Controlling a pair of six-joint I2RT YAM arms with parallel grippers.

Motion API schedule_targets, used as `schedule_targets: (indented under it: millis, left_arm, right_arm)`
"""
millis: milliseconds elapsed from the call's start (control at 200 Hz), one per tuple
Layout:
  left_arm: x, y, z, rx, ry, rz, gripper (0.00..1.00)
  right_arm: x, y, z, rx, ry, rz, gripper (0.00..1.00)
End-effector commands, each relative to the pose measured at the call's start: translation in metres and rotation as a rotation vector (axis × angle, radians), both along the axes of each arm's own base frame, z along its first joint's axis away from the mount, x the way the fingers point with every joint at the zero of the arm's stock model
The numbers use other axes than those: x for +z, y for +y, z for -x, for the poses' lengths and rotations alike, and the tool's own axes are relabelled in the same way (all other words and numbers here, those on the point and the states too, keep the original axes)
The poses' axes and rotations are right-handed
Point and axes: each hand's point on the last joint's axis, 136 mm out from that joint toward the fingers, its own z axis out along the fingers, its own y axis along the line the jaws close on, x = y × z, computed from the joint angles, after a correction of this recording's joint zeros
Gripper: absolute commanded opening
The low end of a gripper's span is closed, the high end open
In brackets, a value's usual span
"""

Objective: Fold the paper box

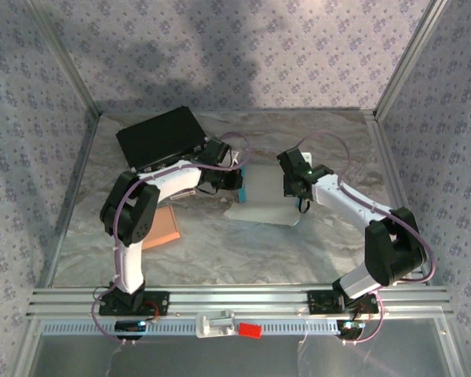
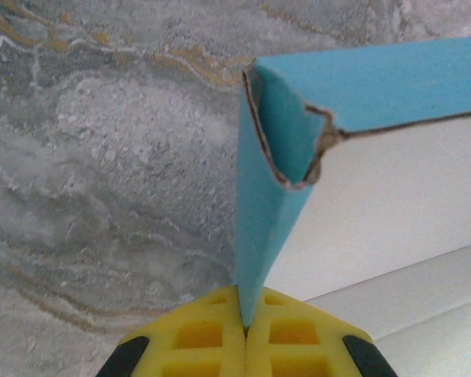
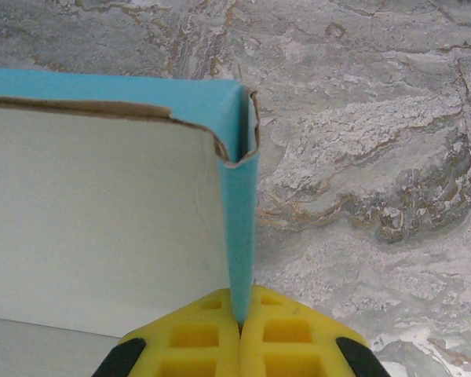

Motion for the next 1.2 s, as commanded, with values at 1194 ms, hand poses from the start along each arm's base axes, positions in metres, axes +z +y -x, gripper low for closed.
schedule_targets:
  millis: [1194]
  left_arm:
    - [-0.05, 0.039, -0.006, 0.299, -0.024, -0.42, 0.0]
  right_arm:
    - [-0.002, 0.003, -0.009, -0.04, -0.004, 0.034, 0.0]
